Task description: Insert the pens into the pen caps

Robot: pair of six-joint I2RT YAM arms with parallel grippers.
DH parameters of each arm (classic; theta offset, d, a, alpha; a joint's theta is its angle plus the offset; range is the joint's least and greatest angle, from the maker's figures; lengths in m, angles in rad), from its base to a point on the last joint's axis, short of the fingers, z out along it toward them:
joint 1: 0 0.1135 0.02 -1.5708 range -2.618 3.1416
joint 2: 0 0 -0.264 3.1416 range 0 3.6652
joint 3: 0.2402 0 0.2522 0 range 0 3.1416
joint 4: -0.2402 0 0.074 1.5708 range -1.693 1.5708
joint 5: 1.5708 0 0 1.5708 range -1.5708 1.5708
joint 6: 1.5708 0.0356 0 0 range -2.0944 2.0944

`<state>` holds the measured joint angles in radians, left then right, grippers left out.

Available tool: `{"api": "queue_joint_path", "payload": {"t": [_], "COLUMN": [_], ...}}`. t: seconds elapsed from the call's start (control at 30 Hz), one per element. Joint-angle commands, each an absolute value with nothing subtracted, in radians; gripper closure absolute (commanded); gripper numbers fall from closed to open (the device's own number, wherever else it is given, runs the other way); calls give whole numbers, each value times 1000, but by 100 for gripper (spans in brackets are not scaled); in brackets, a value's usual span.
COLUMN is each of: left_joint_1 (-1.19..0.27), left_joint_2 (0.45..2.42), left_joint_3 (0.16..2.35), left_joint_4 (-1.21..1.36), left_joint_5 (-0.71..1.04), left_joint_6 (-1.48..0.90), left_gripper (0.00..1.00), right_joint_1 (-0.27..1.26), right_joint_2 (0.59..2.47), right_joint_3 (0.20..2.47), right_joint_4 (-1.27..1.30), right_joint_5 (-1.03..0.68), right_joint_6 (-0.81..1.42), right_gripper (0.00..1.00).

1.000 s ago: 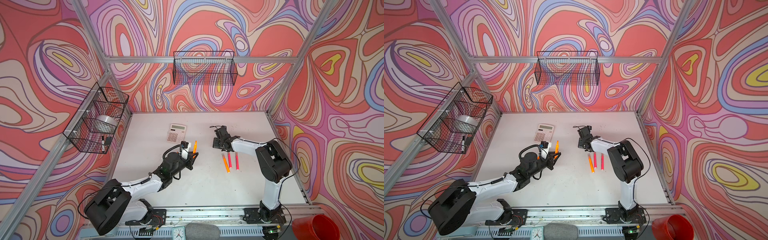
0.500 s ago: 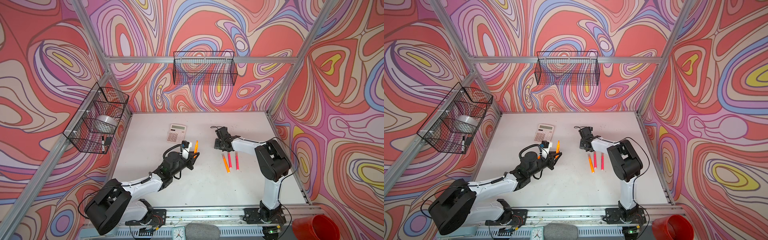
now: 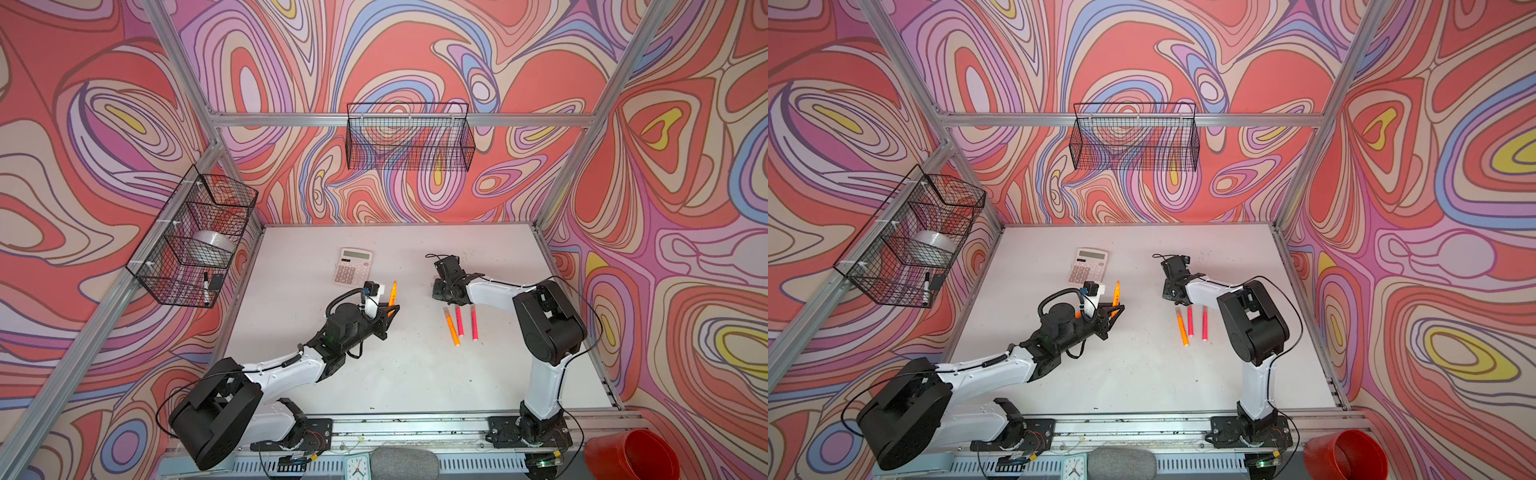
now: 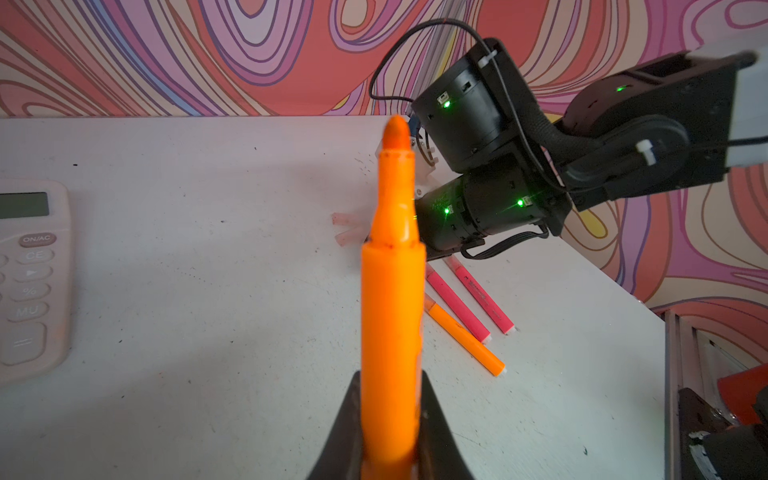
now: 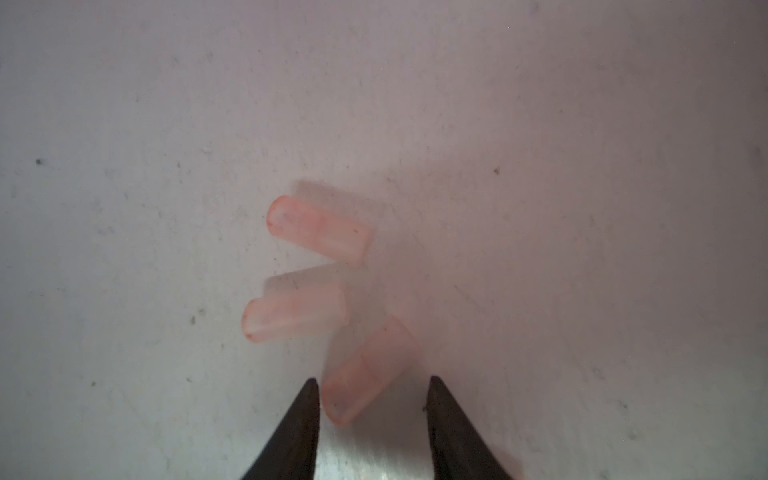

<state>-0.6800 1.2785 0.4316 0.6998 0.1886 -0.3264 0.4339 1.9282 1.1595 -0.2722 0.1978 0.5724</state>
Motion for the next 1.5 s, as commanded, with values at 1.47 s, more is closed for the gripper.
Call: {"api": "queue_joint_path", "payload": {"t": [1.47], "left_joint_1": [-678], "left_joint_2": [1275], "left_joint_3": [463], "left_joint_4": [705], "left_joint_5": [221], "left_joint_6": [-341], "left_gripper": [100], "right_joint_1": [374], "right_joint_2": [2046], "right_joint_3": [1288], "right_joint_4": [-363], "right_joint_5": [226], "right_joint_6": [524], "right_gripper": [69]}}
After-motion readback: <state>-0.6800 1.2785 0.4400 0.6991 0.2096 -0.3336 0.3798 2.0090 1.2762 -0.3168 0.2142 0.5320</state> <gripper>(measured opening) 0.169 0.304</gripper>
